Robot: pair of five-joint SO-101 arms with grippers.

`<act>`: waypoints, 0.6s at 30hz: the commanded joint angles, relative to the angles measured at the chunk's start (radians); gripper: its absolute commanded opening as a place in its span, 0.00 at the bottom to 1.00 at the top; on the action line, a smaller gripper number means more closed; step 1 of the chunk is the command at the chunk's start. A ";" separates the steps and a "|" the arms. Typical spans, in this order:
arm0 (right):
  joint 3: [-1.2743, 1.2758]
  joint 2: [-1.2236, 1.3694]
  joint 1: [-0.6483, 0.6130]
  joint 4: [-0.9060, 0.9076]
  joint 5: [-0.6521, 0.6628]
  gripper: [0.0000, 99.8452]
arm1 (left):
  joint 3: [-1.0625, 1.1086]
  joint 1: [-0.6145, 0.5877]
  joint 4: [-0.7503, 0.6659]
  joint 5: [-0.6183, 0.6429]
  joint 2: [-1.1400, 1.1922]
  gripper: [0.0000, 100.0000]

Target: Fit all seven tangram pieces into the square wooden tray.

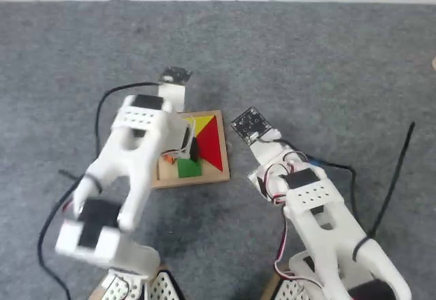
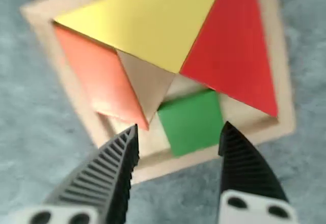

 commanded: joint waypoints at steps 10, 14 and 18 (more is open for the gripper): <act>-0.002 -0.036 0.015 -0.047 0.014 0.25 | -0.004 0.092 -0.066 0.020 0.166 0.25; 0.000 -0.035 0.018 -0.073 0.014 0.25 | -0.012 0.132 -0.011 0.017 0.127 0.25; 0.000 -0.035 0.018 -0.071 0.014 0.25 | -0.008 0.117 0.035 -0.032 0.135 0.25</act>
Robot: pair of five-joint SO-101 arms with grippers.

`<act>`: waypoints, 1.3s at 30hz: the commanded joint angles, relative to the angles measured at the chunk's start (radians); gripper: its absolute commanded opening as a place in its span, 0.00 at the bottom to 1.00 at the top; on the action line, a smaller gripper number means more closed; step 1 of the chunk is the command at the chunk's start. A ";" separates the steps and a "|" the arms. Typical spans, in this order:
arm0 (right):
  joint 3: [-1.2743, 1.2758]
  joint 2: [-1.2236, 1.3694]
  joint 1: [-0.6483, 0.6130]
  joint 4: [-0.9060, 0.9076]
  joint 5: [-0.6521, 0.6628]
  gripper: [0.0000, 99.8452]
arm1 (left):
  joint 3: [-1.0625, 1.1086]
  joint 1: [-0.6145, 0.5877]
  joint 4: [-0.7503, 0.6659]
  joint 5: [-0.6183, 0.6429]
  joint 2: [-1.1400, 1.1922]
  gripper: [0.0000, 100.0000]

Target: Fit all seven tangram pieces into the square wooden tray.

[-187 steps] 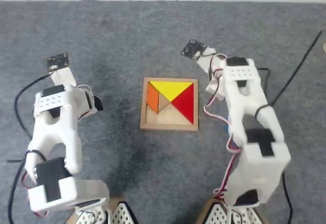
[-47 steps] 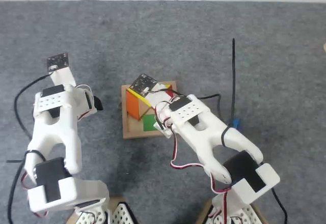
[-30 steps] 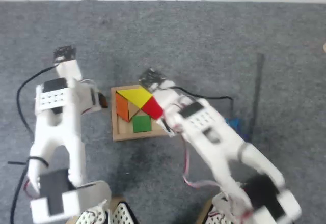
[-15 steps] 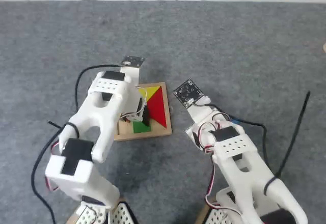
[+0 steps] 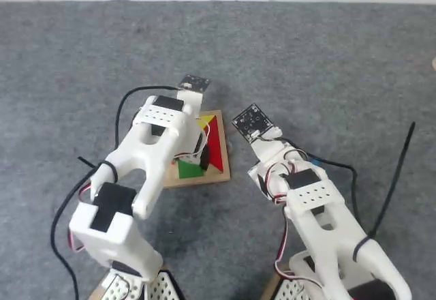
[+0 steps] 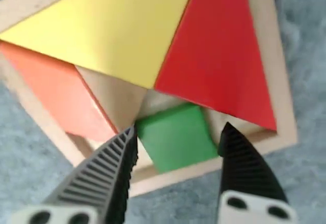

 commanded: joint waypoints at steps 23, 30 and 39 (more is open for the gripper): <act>-0.006 -0.033 0.010 -0.021 0.012 0.25 | -0.016 0.092 -0.034 -0.103 0.107 0.08; -0.006 -0.033 0.010 -0.021 0.014 0.25 | -0.048 0.086 -0.031 -0.091 0.101 0.06; -0.006 -0.033 0.008 -0.022 0.015 0.25 | -0.048 0.086 0.089 -0.110 -0.167 0.06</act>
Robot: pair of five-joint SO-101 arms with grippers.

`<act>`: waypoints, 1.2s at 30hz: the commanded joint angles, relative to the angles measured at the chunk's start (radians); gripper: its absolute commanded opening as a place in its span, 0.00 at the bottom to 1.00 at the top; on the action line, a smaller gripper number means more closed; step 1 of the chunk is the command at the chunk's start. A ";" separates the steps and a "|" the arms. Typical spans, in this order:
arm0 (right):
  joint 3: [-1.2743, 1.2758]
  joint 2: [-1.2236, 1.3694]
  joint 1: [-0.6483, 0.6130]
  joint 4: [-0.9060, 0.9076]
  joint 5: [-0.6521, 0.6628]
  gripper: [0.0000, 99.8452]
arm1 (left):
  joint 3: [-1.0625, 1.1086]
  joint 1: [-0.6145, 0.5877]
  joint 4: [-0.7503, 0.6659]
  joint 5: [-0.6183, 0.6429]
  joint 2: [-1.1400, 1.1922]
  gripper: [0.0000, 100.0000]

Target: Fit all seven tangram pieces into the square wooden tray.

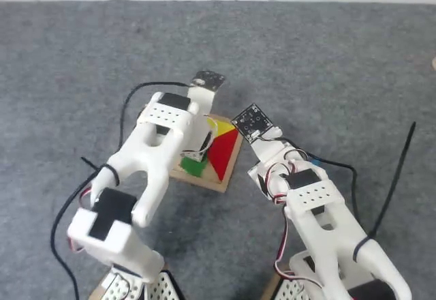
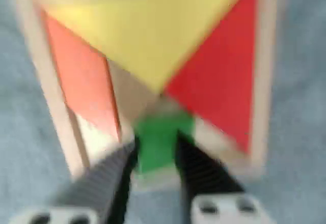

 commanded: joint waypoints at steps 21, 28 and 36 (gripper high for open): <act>-0.006 -0.033 0.010 -0.022 0.014 0.25 | 0.007 -0.155 0.037 -0.071 -0.057 0.17; -0.006 -0.033 0.008 -0.027 0.014 0.25 | 0.140 -0.218 0.043 -0.160 -0.178 0.16; -0.005 -0.033 0.007 -0.031 0.012 0.25 | 0.272 -0.219 -0.114 -0.166 -0.192 0.16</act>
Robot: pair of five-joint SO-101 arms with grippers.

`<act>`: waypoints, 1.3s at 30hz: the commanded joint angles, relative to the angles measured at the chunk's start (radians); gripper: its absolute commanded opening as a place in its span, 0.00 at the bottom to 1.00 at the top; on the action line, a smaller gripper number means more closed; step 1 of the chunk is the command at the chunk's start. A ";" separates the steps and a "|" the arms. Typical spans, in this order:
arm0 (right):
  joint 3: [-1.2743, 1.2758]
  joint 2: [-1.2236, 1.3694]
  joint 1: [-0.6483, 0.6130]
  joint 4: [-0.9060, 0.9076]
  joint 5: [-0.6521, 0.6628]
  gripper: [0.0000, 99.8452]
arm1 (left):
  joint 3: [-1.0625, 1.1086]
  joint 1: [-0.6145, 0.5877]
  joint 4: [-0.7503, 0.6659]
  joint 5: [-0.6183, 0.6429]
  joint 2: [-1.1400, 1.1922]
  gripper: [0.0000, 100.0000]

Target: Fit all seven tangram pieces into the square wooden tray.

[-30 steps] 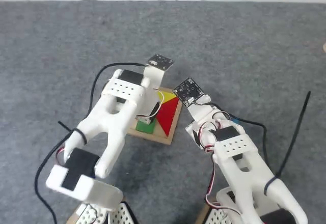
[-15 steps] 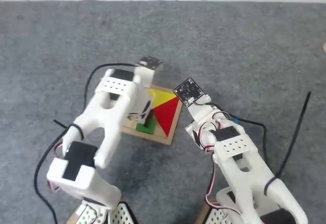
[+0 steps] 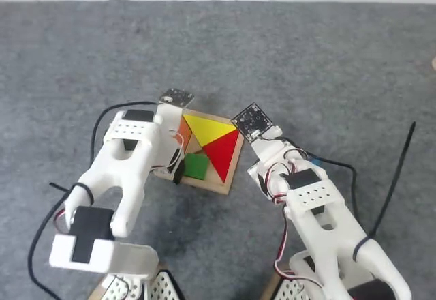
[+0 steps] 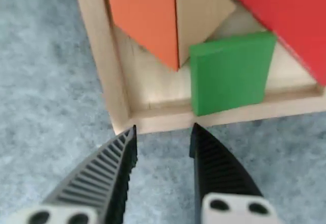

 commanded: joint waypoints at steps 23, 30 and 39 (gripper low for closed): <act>-0.005 -0.033 0.005 -0.016 0.012 0.25 | -0.156 0.000 -0.118 0.054 -0.037 0.16; 0.006 -0.033 0.004 -0.036 0.012 0.25 | -0.137 0.029 -0.143 0.086 -0.035 0.16; -0.092 -0.074 0.090 0.168 0.009 0.25 | -0.197 -0.052 -0.089 0.221 -0.104 0.16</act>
